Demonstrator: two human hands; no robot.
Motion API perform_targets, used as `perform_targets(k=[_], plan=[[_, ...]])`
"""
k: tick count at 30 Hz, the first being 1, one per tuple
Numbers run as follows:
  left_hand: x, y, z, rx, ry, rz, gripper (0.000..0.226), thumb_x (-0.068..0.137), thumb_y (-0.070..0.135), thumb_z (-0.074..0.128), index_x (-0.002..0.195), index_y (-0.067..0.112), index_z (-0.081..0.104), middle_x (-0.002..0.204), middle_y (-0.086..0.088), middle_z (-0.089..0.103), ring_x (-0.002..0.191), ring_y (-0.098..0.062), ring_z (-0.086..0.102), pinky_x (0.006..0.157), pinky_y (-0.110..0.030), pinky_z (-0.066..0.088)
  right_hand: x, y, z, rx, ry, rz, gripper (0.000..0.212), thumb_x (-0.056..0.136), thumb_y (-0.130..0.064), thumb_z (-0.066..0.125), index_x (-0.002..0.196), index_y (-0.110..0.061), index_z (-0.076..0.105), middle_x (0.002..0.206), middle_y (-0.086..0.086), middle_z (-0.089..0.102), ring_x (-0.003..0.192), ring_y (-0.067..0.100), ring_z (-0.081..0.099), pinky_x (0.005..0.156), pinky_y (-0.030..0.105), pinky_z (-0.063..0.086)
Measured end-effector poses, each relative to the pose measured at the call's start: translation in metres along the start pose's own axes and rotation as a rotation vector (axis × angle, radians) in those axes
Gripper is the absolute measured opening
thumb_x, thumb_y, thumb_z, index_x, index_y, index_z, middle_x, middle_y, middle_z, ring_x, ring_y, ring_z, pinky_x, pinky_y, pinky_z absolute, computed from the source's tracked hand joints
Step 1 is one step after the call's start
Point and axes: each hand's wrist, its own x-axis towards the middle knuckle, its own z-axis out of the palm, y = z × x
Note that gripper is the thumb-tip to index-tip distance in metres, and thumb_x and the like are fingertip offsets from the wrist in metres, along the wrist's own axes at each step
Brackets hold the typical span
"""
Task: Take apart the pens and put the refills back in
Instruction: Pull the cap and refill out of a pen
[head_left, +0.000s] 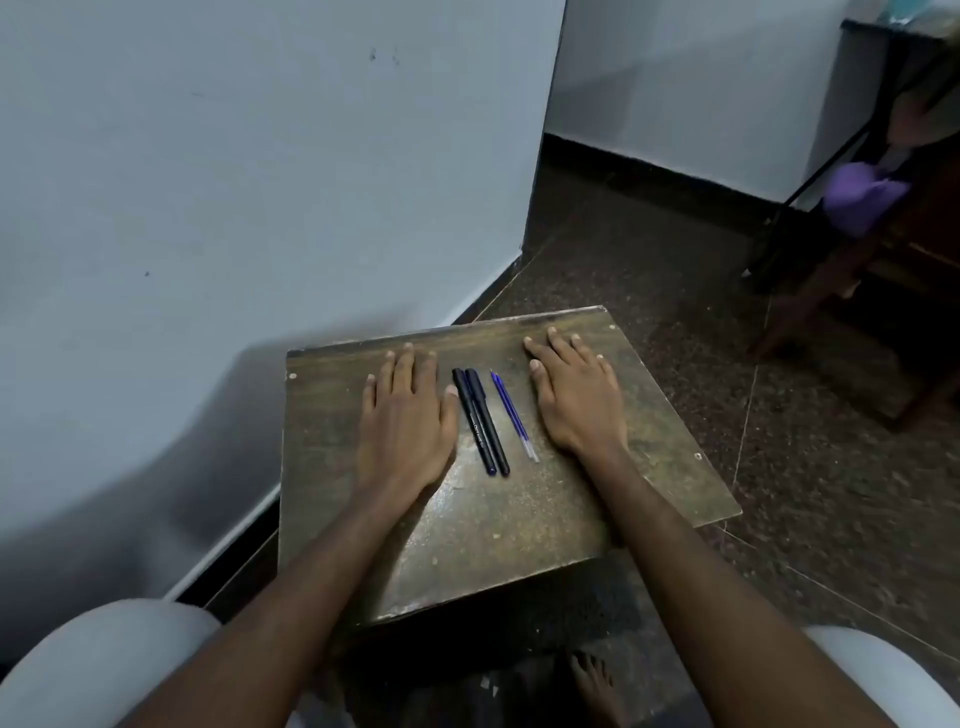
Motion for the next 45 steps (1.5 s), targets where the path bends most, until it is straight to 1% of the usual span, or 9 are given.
perform_targets(k=[7, 22, 25, 28, 34, 37, 39, 42, 45], plan=[[0.002, -0.003, 0.000, -0.001, -0.023, 0.012, 0.088, 0.093, 0.088, 0.030, 0.164, 0.037, 0.041, 0.178, -0.014, 0.031, 0.166, -0.036, 0.024, 0.130, -0.059, 0.022, 0.000, -0.001, -0.001, -0.010, -0.009, 0.021, 0.051, 0.116, -0.047, 0.025, 0.163, -0.040, 0.044, 0.177, -0.007, 0.035, 0.167, 0.020, 0.025, 0.133, 0.049, 0.020], [0.000, -0.002, -0.007, -0.084, -0.045, -0.014, 0.073, 0.094, 0.071, 0.047, 0.159, 0.037, 0.050, 0.177, -0.010, 0.033, 0.166, -0.033, 0.022, 0.133, -0.055, 0.013, -0.003, -0.001, -0.014, 0.212, -0.052, 0.071, 0.046, 0.117, -0.040, 0.038, 0.158, -0.029, 0.056, 0.174, -0.003, 0.041, 0.166, 0.020, 0.026, 0.135, 0.050, 0.016], [0.000, -0.002, -0.010, -0.140, -0.036, -0.026, 0.067, 0.094, 0.065, 0.060, 0.154, 0.035, 0.056, 0.172, -0.007, 0.040, 0.161, -0.031, 0.029, 0.131, -0.054, 0.022, -0.010, -0.009, -0.022, 0.346, -0.024, 0.142, 0.043, 0.115, -0.030, 0.049, 0.154, -0.016, 0.059, 0.163, 0.009, 0.056, 0.158, 0.029, 0.042, 0.129, 0.050, 0.030], [0.003, 0.001, -0.015, -0.154, -0.008, -0.084, 0.060, 0.092, 0.058, 0.071, 0.144, 0.030, 0.065, 0.151, -0.006, 0.052, 0.142, -0.028, 0.045, 0.116, -0.045, 0.041, -0.014, -0.030, -0.034, 0.359, 0.029, 0.173, 0.039, 0.112, -0.032, 0.054, 0.148, -0.016, 0.062, 0.151, 0.009, 0.064, 0.138, 0.029, 0.059, 0.117, 0.045, 0.044], [0.021, 0.001, -0.027, -0.194, -0.112, -0.111, 0.038, 0.094, 0.040, 0.081, 0.124, 0.019, 0.068, 0.113, -0.001, 0.070, 0.100, -0.017, 0.068, 0.082, -0.031, 0.057, -0.027, -0.061, -0.053, 0.148, 0.019, -0.085, 0.037, 0.109, -0.042, 0.054, 0.142, -0.027, 0.062, 0.142, -0.003, 0.064, 0.135, 0.023, 0.054, 0.107, 0.047, 0.040], [0.030, -0.002, -0.035, -0.211, -0.133, -0.142, 0.028, 0.090, 0.033, 0.086, 0.109, 0.020, 0.071, 0.088, 0.008, 0.070, 0.077, -0.009, 0.066, 0.064, -0.023, 0.047, -0.030, -0.063, -0.056, 0.164, 0.016, -0.114, 0.030, 0.108, -0.039, 0.056, 0.131, -0.026, 0.070, 0.130, -0.002, 0.067, 0.124, 0.025, 0.059, 0.101, 0.044, 0.048], [0.036, -0.005, -0.042, -0.296, -0.181, -0.192, 0.025, 0.088, 0.028, 0.088, 0.106, 0.021, 0.074, 0.080, 0.009, 0.072, 0.073, -0.004, 0.067, 0.064, -0.017, 0.048, -0.030, -0.066, -0.055, 0.253, -0.013, -0.104, 0.026, 0.108, -0.035, 0.059, 0.121, -0.019, 0.075, 0.116, 0.001, 0.071, 0.108, 0.022, 0.064, 0.094, 0.043, 0.054], [0.038, -0.010, -0.057, -0.760, -0.240, -0.308, 0.021, 0.089, 0.017, 0.090, 0.106, 0.022, 0.079, 0.079, -0.002, 0.082, 0.076, -0.017, 0.083, 0.073, -0.034, 0.069, -0.030, -0.074, -0.058, 0.363, -0.081, -0.053, 0.022, 0.107, -0.037, 0.063, 0.107, -0.019, 0.078, 0.095, -0.008, 0.073, 0.081, 0.009, 0.066, 0.076, 0.030, 0.054], [0.031, -0.002, -0.063, -1.147, -0.236, -0.303, 0.025, 0.087, 0.013, 0.092, 0.109, 0.017, 0.080, 0.080, -0.005, 0.082, 0.085, -0.022, 0.085, 0.072, -0.033, 0.069, -0.032, -0.077, -0.058, 0.524, -0.201, -0.012, 0.018, 0.106, -0.041, 0.065, 0.106, -0.026, 0.075, 0.088, -0.012, 0.077, 0.082, 0.000, 0.073, 0.065, 0.013, 0.053]])
